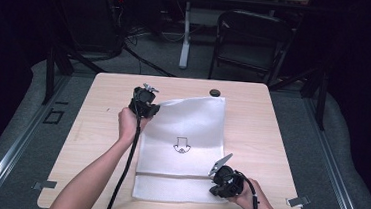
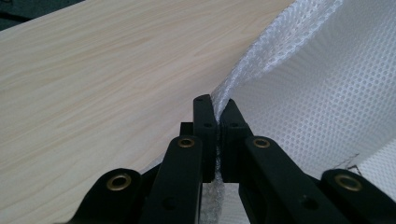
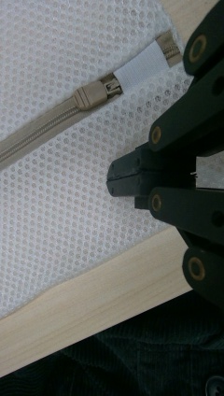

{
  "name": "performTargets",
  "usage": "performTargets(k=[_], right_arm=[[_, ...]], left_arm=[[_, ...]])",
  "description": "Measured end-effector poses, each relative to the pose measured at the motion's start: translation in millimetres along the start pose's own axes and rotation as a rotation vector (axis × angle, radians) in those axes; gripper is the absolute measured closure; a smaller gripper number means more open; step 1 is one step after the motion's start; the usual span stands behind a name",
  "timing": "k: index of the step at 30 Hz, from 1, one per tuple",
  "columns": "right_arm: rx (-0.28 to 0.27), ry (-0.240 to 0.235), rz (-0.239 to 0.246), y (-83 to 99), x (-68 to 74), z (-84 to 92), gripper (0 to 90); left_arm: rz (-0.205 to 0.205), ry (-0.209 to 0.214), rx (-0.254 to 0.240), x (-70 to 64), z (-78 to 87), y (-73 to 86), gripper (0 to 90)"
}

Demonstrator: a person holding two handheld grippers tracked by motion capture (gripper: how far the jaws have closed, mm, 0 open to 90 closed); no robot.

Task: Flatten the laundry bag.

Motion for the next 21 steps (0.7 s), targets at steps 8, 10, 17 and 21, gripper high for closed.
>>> performTargets(k=[8,10,17,21], right_arm=[[-0.001,0.002,0.002,0.1,-0.6,-0.4,90.0],[0.008,0.002,0.007,0.2,-1.6,0.0,90.0],[-0.009,-0.007,-0.014,0.7,-1.5,-0.8,90.0],[-0.010,-0.010,-0.017,1.1,-2.6,-0.6,90.0]], left_arm=[[0.024,-0.015,0.023,9.5,-20.2,2.3,87.2],[0.021,-0.030,0.022,11.1,-25.2,1.9,80.8],[0.039,-0.038,-0.020,15.9,-27.8,-5.5,39.4],[0.038,-0.006,-0.040,14.9,-19.0,-7.2,24.0]])
Point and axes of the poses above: each handheld gripper's, and its own axes: z roughly backward along the jaws, y roughly out of its underside, x roughly to its left, the point moved 2 cm from there along -z, roughly forward along the jaws, and after that the axes turned 6 degrees about y, right-handed, at the moved point
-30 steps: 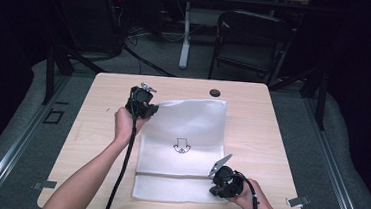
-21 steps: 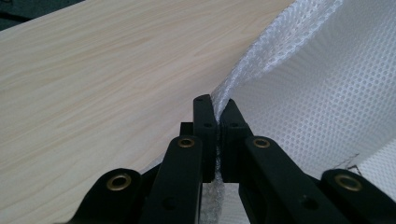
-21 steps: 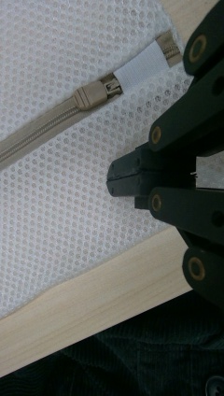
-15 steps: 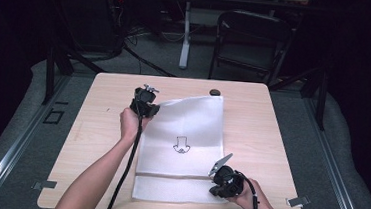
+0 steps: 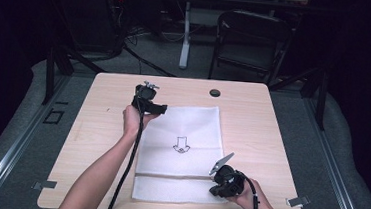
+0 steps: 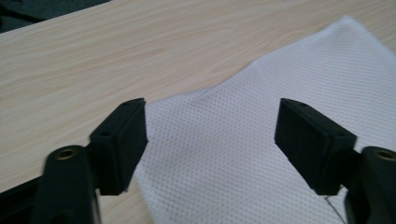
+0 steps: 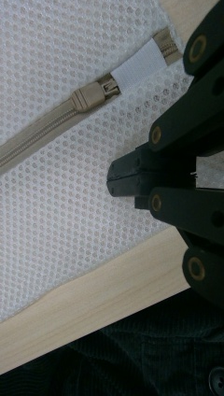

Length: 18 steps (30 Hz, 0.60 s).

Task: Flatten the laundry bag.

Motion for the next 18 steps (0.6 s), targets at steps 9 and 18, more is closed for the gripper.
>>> performTargets(k=[9,18], right_arm=[[-0.103,0.017,-0.054,-0.4,-3.1,28.5,68.0],[-0.115,0.073,-0.115,11.6,-11.2,46.9,27.2]], left_arm=[[-0.080,0.134,-0.056,-28.3,26.3,11.0,12.5],[-0.182,0.253,-0.044,-68.7,36.9,33.1,9.6]])
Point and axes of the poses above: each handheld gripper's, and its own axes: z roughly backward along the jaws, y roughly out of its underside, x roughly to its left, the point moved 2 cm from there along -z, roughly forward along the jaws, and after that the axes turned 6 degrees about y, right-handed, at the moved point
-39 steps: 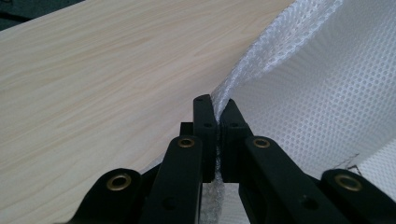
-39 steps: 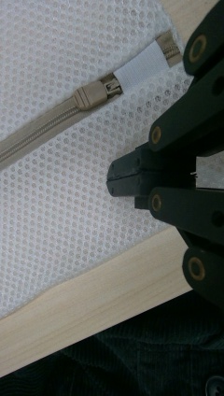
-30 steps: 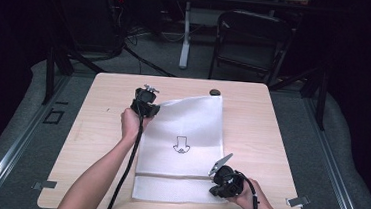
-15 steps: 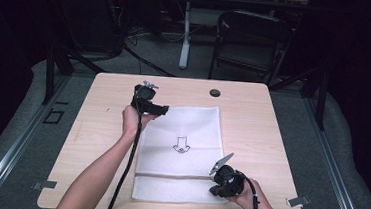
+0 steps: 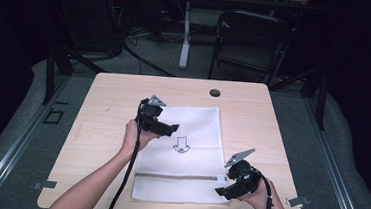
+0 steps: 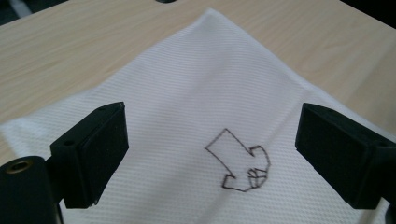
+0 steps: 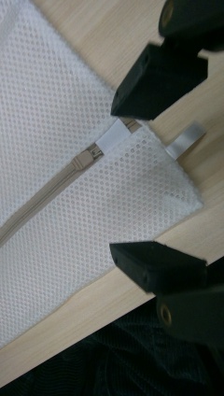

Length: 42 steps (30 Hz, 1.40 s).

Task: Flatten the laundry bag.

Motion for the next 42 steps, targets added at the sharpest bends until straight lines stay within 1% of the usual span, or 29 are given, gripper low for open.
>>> performTargets(k=[1,2,4,5,6,7,9,12,13,14,15,16,17,18,20,21,22,23,24,27,28,29,30,31,36,37,38,40,42], right_arm=[[0.004,0.009,0.010,0.3,-2.1,2.4,27.1],[-0.004,0.012,-0.001,0.4,-3.4,3.1,26.7],[0.002,0.019,0.007,-0.1,-6.8,3.6,26.8],[-0.006,0.025,0.003,0.0,-7.8,3.7,27.6],[0.000,0.025,0.006,0.3,-9.0,4.5,28.4],[-0.011,0.030,-0.005,1.0,-9.7,4.4,29.8],[-0.008,0.038,-0.002,2.8,-11.3,6.2,33.4],[-0.010,0.051,-0.005,4.1,-11.2,7.8,43.2],[-0.011,0.052,-0.011,4.4,-11.2,8.6,49.7],[-0.017,0.060,-0.015,5.1,-11.8,8.9,54.3],[-0.020,0.053,-0.016,5.7,-12.5,8.9,58.4],[-0.023,0.059,-0.018,6.4,-14.0,9.0,63.5],[-0.024,0.060,-0.021,6.7,-15.1,8.4,66.6],[-0.029,0.064,-0.034,7.2,-16.3,7.6,69.6],[-0.015,0.071,-0.041,7.8,-19.5,5.6,74.6],[-0.019,0.073,-0.050,8.1,-20.2,4.3,77.3],[-0.040,0.068,-0.072,8.9,-19.9,1.7,79.5],[-0.006,0.081,-0.055,9.0,-22.3,2.7,82.0],[-0.007,0.083,-0.060,9.0,-22.9,2.1,84.1],[-0.003,0.079,-0.062,9.4,-23.8,-0.2,87.4],[-0.001,0.082,-0.067,9.2,-23.1,-1.6,87.7],[-0.005,0.078,-0.068,9.3,-22.9,-2.9,87.7],[0.007,0.078,-0.058,9.3,-23.1,-3.1,87.7],[0.002,0.080,-0.060,9.1,-22.1,-4.6,87.7],[0.012,0.076,-0.048,7.6,-21.6,-7.3,87.8],[0.002,0.080,-0.059,7.4,-21.0,-8.5,88.1],[0.015,0.082,-0.049,6.9,-21.4,-8.3,88.4],[0.008,0.080,-0.047,5.9,-21.4,-10.1,89.3],[0.014,0.078,-0.035,5.0,-21.9,-11.7,89.5]], left_arm=[[-0.013,0.017,0.000,-6.8,-1.6,2.2,9.1],[-0.020,0.028,-0.007,-11.0,-2.8,3.6,9.0],[-0.040,0.055,0.005,-21.9,-6.6,6.9,9.1],[-0.050,0.066,0.005,-27.2,-8.6,8.4,9.0],[-0.063,0.079,0.009,-32.2,-10.0,9.4,9.2],[-0.073,0.085,0.014,-36.8,-11.8,10.3,9.5],[-0.089,0.103,0.010,-45.7,-14.7,12.9,10.2],[-0.120,0.121,0.030,-57.9,-19.7,17.7,11.7],[-0.131,0.135,0.037,-61.3,-21.3,19.0,12.3],[-0.136,0.139,0.035,-64.4,-22.9,20.4,12.7],[-0.140,0.151,0.033,-66.9,-24.3,21.8,13.5],[-0.148,0.166,0.037,-69.0,-26.1,23.2,14.2],[-0.144,0.166,0.035,-72.2,-28.2,24.9,14.1],[-0.153,0.177,0.045,-74.0,-30.3,26.2,14.1],[-0.160,0.185,0.055,-76.7,-33.8,28.1,12.2],[-0.158,0.193,0.051,-78.1,-35.8,28.9,12.1],[-0.167,0.201,0.061,-79.4,-38.1,29.8,12.1],[-0.168,0.201,0.065,-80.6,-39.8,30.4,12.5],[-0.172,0.207,0.070,-83.3,-43.2,31.8,12.6],[-0.196,0.231,0.090,-90.3,-49.7,34.8,13.2],[-0.209,0.241,0.096,-93.1,-51.6,35.8,13.8],[-0.209,0.240,0.100,-96.0,-53.8,36.9,14.1],[-0.219,0.242,0.105,-98.4,-55.5,37.7,14.1],[-0.224,0.256,0.108,-99.8,-56.8,38.0,14.1],[-0.232,0.263,0.111,-106.2,-59.7,39.5,14.3],[-0.232,0.271,0.112,-106.7,-60.4,39.9,14.3],[-0.238,0.255,0.121,-107.6,-60.8,40.4,14.4],[-0.233,0.280,0.120,-108.9,-62.4,41.3,14.3],[-0.247,0.282,0.129,-110.7,-64.8,42.3,14.5]])
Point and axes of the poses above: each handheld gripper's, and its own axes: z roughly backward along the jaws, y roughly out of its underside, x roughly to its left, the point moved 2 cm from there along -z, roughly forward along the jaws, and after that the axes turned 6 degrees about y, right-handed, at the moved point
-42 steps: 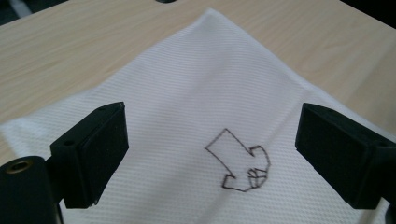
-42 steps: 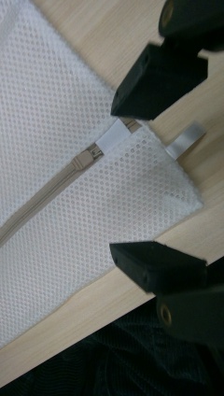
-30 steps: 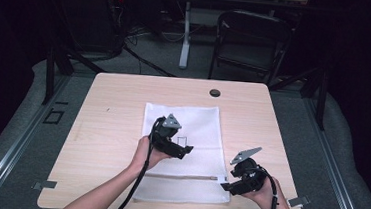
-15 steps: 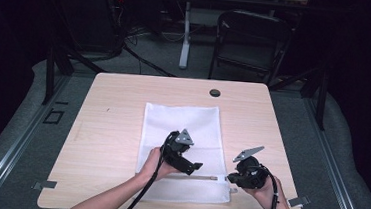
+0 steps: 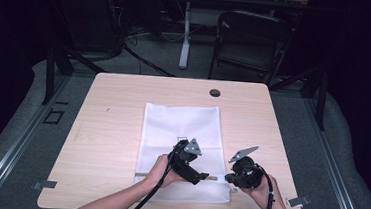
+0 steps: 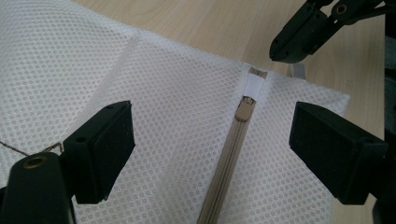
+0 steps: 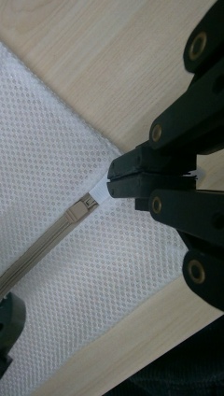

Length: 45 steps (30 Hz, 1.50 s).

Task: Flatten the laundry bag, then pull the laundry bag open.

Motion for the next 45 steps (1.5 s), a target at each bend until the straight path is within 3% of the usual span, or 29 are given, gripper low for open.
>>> performTargets(k=[4,5,9,15,19,22,23,24,25,26,31,38,40,45], right_arm=[[0.002,-0.001,-0.006,-0.7,-1.1,-4.7,90.0],[-0.006,-0.004,-0.017,-0.5,-0.6,-6.1,90.0],[-0.003,-0.006,-0.011,-1.9,-0.8,-10.3,90.0],[-0.019,0.004,-0.017,-7.6,1.6,-20.4,90.0],[0.015,-0.003,-0.001,-8.2,-0.4,-26.4,90.0],[0.041,-0.022,0.017,-9.9,-3.9,-29.9,90.0],[0.011,-0.020,-0.015,-9.5,-2.2,-32.6,90.0],[0.012,-0.032,-0.018,-9.9,-2.2,-32.7,90.0],[0.026,-0.020,-0.002,-9.2,-3.6,-31.8,90.0],[-0.001,-0.024,-0.031,-8.0,-2.7,-33.3,90.0],[0.012,-0.042,-0.044,-6.6,-6.8,-32.1,90.0],[0.015,-0.054,-0.039,-5.9,-8.4,-32.0,90.0],[0.014,-0.051,-0.040,-5.7,-8.2,-32.1,90.0],[0.009,-0.046,-0.045,-5.4,-8.3,-32.2,90.0]], left_arm=[[-0.014,0.021,0.029,-3.6,-9.5,1.4,17.7],[-0.027,0.009,0.046,-5.8,-10.8,1.4,19.7],[-0.047,0.042,0.062,-10.8,-18.1,3.0,26.9],[-0.072,0.046,0.076,-12.6,-27.1,3.5,39.3],[-0.089,0.060,0.089,-13.3,-35.3,5.7,46.8],[-0.112,0.072,0.069,-13.3,-39.3,4.8,54.3],[-0.117,0.064,0.061,-12.9,-41.3,4.7,56.2],[-0.121,0.055,0.076,-12.7,-42.5,4.6,59.9],[-0.118,0.068,0.061,-12.3,-44.1,5.0,61.6],[-0.115,0.065,0.051,-12.1,-45.4,5.2,63.4],[-0.116,0.079,0.040,-10.6,-46.5,3.8,71.1],[-0.108,0.076,0.046,-10.4,-51.0,4.5,74.7],[-0.106,0.098,0.041,-9.7,-52.2,4.9,77.5],[-0.128,0.103,0.056,-11.1,-53.0,4.2,81.9]])
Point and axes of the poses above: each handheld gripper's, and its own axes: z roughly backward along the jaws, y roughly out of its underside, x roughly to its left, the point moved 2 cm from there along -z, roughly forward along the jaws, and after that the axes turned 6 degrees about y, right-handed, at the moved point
